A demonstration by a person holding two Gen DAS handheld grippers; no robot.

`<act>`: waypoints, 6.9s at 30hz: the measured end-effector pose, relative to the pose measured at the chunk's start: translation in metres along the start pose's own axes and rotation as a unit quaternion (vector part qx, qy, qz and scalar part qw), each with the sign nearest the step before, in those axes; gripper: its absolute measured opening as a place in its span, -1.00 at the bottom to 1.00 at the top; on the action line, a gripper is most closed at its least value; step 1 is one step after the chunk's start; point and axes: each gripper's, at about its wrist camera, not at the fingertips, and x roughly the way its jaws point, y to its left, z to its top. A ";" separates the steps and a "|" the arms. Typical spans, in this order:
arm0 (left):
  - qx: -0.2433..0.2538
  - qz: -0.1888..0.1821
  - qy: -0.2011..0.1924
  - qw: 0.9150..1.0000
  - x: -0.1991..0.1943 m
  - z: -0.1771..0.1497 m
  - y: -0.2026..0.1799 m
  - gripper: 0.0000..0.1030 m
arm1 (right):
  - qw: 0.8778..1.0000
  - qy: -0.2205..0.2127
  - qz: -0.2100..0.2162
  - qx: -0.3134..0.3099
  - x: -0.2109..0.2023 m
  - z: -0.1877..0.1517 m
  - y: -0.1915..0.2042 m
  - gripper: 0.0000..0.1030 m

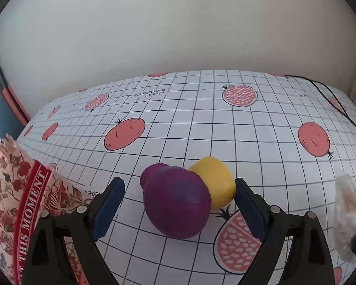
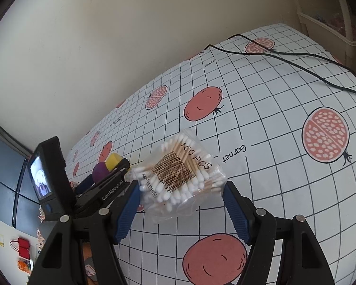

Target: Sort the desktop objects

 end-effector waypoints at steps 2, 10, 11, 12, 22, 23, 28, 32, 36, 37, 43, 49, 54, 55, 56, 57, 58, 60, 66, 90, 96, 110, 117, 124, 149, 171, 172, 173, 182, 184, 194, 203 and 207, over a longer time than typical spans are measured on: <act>-0.003 0.000 -0.002 1.000 0.000 0.000 0.001 0.76 | 1.000 0.000 0.000 0.000 -0.001 0.000 0.001 0.42; 0.012 0.009 -0.005 1.000 -0.009 -0.006 -0.005 0.43 | 1.000 0.002 0.013 0.003 -0.004 0.000 0.007 0.42; 0.009 0.006 -0.003 1.000 -0.011 -0.007 -0.004 0.43 | 1.000 0.001 0.015 0.003 -0.006 0.000 0.008 0.42; 0.002 0.003 0.001 1.000 -0.013 -0.009 -0.003 0.43 | 1.000 0.000 0.018 0.003 -0.009 0.000 0.010 0.42; -0.056 -0.016 0.012 0.998 -0.067 -0.037 0.005 0.42 | 0.999 -0.020 0.011 -0.030 -0.061 -0.006 0.038 0.42; -0.064 -0.019 0.013 0.998 -0.072 -0.039 0.007 0.42 | 0.999 -0.024 0.007 -0.034 -0.067 -0.007 0.040 0.42; -0.096 -0.035 0.004 0.995 -0.112 -0.048 0.014 0.42 | 0.998 -0.052 0.019 -0.041 -0.107 -0.006 0.055 0.42; -0.127 -0.054 -0.013 0.990 -0.144 -0.053 0.023 0.42 | 0.995 -0.086 0.014 -0.055 -0.142 -0.007 0.067 0.42; -0.156 -0.070 -0.038 0.985 -0.178 -0.055 0.032 0.42 | 0.990 -0.118 0.020 -0.069 -0.173 -0.008 0.078 0.42; -0.158 -0.073 -0.048 0.984 -0.186 -0.054 0.034 0.42 | 0.989 -0.126 0.024 -0.072 -0.181 -0.009 0.081 0.42; -0.156 -0.086 -0.128 0.976 -0.242 -0.042 0.047 0.42 | 0.980 -0.172 0.047 -0.084 -0.216 -0.008 0.101 0.42; -0.162 -0.097 -0.178 0.966 -0.275 -0.036 0.064 0.42 | 0.972 -0.204 0.063 -0.100 -0.235 -0.011 0.119 0.42; -0.173 -0.094 -0.206 0.958 -0.290 -0.035 0.083 0.43 | 0.967 -0.219 0.083 -0.102 -0.242 -0.015 0.130 0.42; -0.176 -0.093 -0.210 0.957 -0.291 -0.035 0.087 0.42 | 0.966 -0.221 0.085 -0.107 -0.243 -0.017 0.135 0.42; -0.179 -0.093 -0.213 0.956 -0.292 -0.035 0.091 0.42 | 0.965 -0.222 0.087 -0.111 -0.243 -0.018 0.138 0.42; -0.183 -0.093 -0.215 0.955 -0.292 -0.035 0.095 0.42 | 0.964 -0.222 0.089 -0.115 -0.242 -0.019 0.141 0.42; -0.186 -0.092 -0.216 0.954 -0.292 -0.035 0.099 0.42 | 0.964 -0.219 0.091 -0.119 -0.240 -0.021 0.145 0.42; -0.197 -0.088 -0.215 0.952 -0.291 -0.035 0.110 0.42 | 0.965 -0.211 0.092 -0.123 -0.234 -0.024 0.151 0.42; -0.230 -0.075 -0.195 0.950 -0.274 -0.039 0.139 0.43 | 0.970 -0.177 0.096 -0.138 -0.207 -0.032 0.173 0.42; -0.492 0.032 -0.148 0.857 -0.254 -0.126 0.324 0.42 | 0.961 -0.012 0.142 -0.236 -0.070 -0.119 0.271 0.42; -0.523 0.036 -0.160 0.837 -0.259 -0.143 0.345 0.42 | 0.958 -0.007 0.144 -0.247 -0.061 -0.127 0.282 0.42; -0.510 0.008 -0.102 0.854 -0.218 -0.137 0.340 0.43 | 0.956 0.014 0.129 -0.262 -0.034 -0.144 0.291 0.42; -0.502 -0.004 -0.074 0.861 -0.204 -0.132 0.333 0.43 | 0.956 0.014 0.130 -0.263 -0.034 -0.144 0.293 0.43; -0.500 -0.006 -0.075 0.863 -0.206 -0.130 0.332 0.43 | 0.955 0.012 0.131 -0.267 -0.034 -0.146 0.294 0.43; -0.484 -0.024 -0.061 0.873 -0.198 -0.123 0.327 0.71 | 0.958 0.007 0.116 -0.264 -0.031 -0.142 0.290 0.43; -0.450 0.044 -0.051 0.891 -0.209 -0.114 0.323 1.00 | 0.966 -0.019 0.051 -0.253 -0.031 -0.128 0.276 1.00; -0.448 0.049 -0.051 0.891 -0.210 -0.114 0.323 1.00 | 0.966 -0.019 0.050 -0.253 -0.031 -0.128 0.276 1.00; -0.447 0.054 -0.052 0.892 -0.210 -0.114 0.322 1.00 | 0.966 -0.021 0.049 -0.254 -0.032 -0.127 0.276 1.00; -0.424 0.075 -0.045 0.901 -0.213 -0.109 0.314 1.00 | 0.964 -0.018 0.025 -0.263 -0.040 -0.123 0.273 1.00; -0.423 0.076 -0.041 0.902 -0.214 -0.108 0.312 1.00 | 0.965 -0.018 0.013 -0.263 -0.044 -0.121 0.271 1.00; -0.373 0.086 -0.017 0.924 -0.230 -0.107 0.279 1.00 | 0.966 -0.036 -0.022 -0.254 -0.099 -0.114 0.252 1.00; -0.357 0.088 -0.039 0.929 -0.261 -0.115 0.251 1.00 | 0.971 -0.054 -0.038 -0.229 -0.146 -0.118 0.212 1.00; -0.326 0.106 -0.056 0.938 -0.277 -0.115 0.235 1.00 | 0.963 -0.059 -0.059 -0.254 -0.162 -0.125 0.203 1.00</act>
